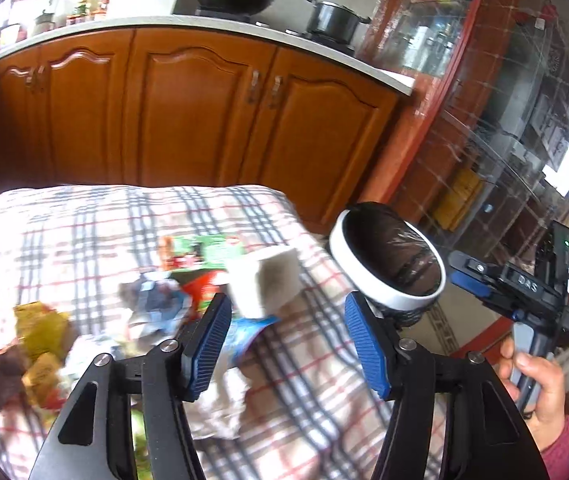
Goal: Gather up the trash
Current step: 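Grasp the red snack bag with the left tool while the right tool grasps crumpled tissue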
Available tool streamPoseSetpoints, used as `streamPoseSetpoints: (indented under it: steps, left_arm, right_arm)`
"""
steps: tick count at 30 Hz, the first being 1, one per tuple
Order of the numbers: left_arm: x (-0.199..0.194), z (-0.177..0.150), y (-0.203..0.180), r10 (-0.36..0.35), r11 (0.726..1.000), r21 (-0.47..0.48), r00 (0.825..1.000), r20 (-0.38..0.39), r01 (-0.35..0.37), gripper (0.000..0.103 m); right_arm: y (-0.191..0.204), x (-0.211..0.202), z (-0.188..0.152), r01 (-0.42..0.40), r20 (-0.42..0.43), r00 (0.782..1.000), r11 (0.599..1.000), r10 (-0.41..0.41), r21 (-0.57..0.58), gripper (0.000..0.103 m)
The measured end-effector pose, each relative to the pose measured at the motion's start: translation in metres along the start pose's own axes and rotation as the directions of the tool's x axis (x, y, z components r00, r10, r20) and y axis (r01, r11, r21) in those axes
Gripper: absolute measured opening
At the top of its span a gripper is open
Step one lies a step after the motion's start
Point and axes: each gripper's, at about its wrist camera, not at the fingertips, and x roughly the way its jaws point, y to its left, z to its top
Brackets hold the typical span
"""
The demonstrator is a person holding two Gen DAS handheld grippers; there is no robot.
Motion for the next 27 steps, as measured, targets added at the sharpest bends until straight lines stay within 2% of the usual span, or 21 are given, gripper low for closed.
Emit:
streamPoseSetpoints:
  steps: [4, 7, 9, 15, 21, 27]
  left_arm:
    - [-0.025, -0.013, 0.011, 0.056, 0.998, -0.017, 0.998, 0.020, -0.055, 0.062]
    - [-0.046, -0.027, 0.017, 0.104, 0.994, -0.034, 0.994, 0.043, -0.102, 0.070]
    - [-0.059, -0.036, 0.020, 0.134, 0.990, -0.044, 0.989, 0.058, -0.132, 0.071]
    - [-0.091, -0.059, 0.026, 0.228, 0.973, -0.062, 0.971, 0.069, -0.224, 0.073]
    - [-0.112, -0.079, 0.039, 0.291, 0.954, -0.102, 0.954, 0.070, -0.283, 0.073]
    - [-0.120, -0.084, 0.056, 0.332, 0.936, -0.142, 0.942, 0.055, -0.321, 0.073]
  right_arm:
    - [0.019, 0.006, -0.017, -0.015, -0.007, 1.000, 0.999, 0.015, -0.031, 0.076]
    - [0.035, 0.015, -0.031, -0.034, -0.023, 0.999, 0.998, 0.032, -0.062, 0.088]
    - [0.044, 0.019, -0.040, -0.045, -0.031, 0.999, 0.995, 0.043, -0.087, 0.091]
    - [0.074, 0.035, -0.064, -0.086, -0.079, 0.994, 0.986, 0.075, -0.146, 0.091]
    - [0.101, 0.047, -0.084, -0.146, -0.145, 0.982, 0.972, 0.120, -0.186, 0.091]
    - [0.134, 0.058, -0.107, -0.199, -0.206, 0.967, 0.952, 0.152, -0.233, 0.090]
